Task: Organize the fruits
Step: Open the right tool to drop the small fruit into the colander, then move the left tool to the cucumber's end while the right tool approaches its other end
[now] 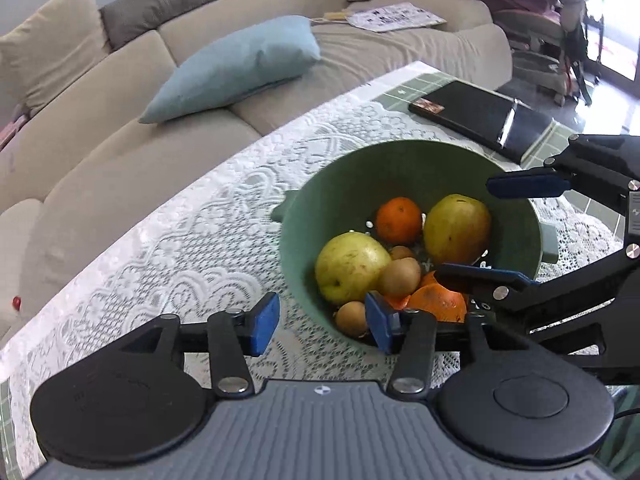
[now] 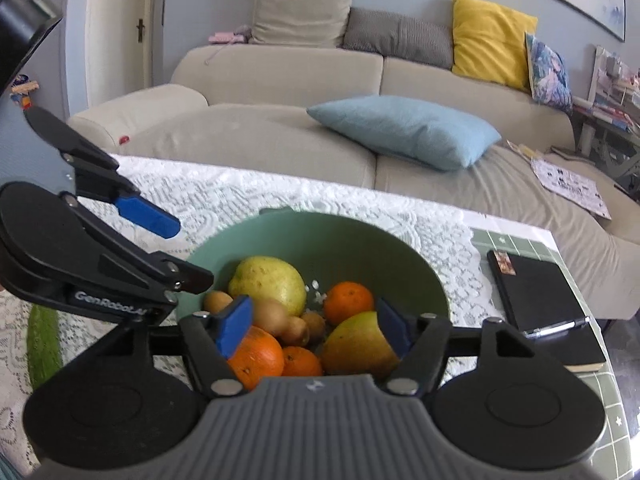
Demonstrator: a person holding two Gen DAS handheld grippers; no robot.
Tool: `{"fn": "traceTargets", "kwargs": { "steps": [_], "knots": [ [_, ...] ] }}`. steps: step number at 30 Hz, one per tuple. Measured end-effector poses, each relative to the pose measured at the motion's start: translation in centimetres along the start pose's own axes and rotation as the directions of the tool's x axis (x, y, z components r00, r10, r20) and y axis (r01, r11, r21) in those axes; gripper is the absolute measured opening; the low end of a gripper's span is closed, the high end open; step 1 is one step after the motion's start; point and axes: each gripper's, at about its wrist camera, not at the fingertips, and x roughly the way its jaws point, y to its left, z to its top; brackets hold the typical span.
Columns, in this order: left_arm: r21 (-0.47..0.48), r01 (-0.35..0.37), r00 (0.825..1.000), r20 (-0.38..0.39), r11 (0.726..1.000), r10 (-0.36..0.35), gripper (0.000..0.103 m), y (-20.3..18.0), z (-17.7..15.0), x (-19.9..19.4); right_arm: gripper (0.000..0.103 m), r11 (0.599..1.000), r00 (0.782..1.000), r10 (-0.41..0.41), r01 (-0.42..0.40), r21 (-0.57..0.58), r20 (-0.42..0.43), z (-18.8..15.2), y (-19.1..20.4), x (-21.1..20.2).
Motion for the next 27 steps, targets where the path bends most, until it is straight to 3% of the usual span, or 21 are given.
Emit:
{"fn": "traceTargets", "kwargs": {
  "steps": [7,16,27],
  "knots": [
    [-0.075,-0.02,1.0,0.007,0.997,0.021,0.062,1.7,-2.0,-2.4,0.076,0.999,0.997,0.042,-0.041,-0.016,0.064,0.4,1.7,-1.3],
    [-0.143,-0.074,0.997,0.012,0.987,0.076,0.067,3.8,-6.0,-5.2,0.079,0.986,0.984,0.164,-0.164,-0.015,0.066,0.8,4.6,-2.4],
    [-0.353,-0.077,0.996,0.006,0.933,0.085,0.067,6.7,-11.3,-6.3,0.082,0.95,0.951,0.311,-0.31,-0.014,0.002,-0.2,8.8,-2.7]
  ]
}}
